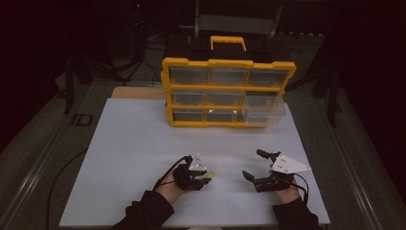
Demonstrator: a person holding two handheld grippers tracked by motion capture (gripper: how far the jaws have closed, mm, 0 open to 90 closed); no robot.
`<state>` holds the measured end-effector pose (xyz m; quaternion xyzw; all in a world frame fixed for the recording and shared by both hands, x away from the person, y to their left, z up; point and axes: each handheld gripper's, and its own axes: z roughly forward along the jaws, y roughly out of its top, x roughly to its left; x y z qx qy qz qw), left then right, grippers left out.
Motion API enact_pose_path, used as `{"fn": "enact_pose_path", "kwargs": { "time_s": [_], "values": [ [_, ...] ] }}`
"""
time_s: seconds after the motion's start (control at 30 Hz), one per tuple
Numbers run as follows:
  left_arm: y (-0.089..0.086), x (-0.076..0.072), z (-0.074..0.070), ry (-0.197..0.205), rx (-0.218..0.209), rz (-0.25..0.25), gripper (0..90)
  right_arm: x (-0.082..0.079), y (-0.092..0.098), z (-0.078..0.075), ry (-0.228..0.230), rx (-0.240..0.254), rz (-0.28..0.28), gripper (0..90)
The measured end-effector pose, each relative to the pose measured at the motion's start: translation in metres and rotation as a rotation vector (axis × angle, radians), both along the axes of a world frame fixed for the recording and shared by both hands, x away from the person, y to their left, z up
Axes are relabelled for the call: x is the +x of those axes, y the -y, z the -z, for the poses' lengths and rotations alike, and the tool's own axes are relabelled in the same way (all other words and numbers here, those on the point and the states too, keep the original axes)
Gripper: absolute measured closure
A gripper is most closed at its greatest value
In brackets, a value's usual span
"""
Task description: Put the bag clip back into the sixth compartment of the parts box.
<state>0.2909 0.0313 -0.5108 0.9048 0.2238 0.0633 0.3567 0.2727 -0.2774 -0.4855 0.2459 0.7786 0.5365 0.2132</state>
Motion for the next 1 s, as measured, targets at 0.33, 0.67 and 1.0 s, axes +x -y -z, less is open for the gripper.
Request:
{"fn": "enact_pose_path", "kwargs": {
  "time_s": [0.33, 0.67, 1.0],
  "values": [
    [0.005, 0.002, 0.004, -0.016, 0.035, -0.001, 74.8, 0.000, 0.000, 0.000, 0.000, -0.003, 0.001, 8.1],
    [0.001, 0.008, -0.009, -0.031, 0.038, -0.001, 78.8, 0.000, -0.001, 0.000, 0.001, -0.001, -0.001, 8.1],
    [-0.008, 0.017, -0.037, -0.032, 0.043, 0.070, 78.9, -0.001, -0.001, -0.002, 0.009, -0.001, 0.001, 8.1]
  ]
}}
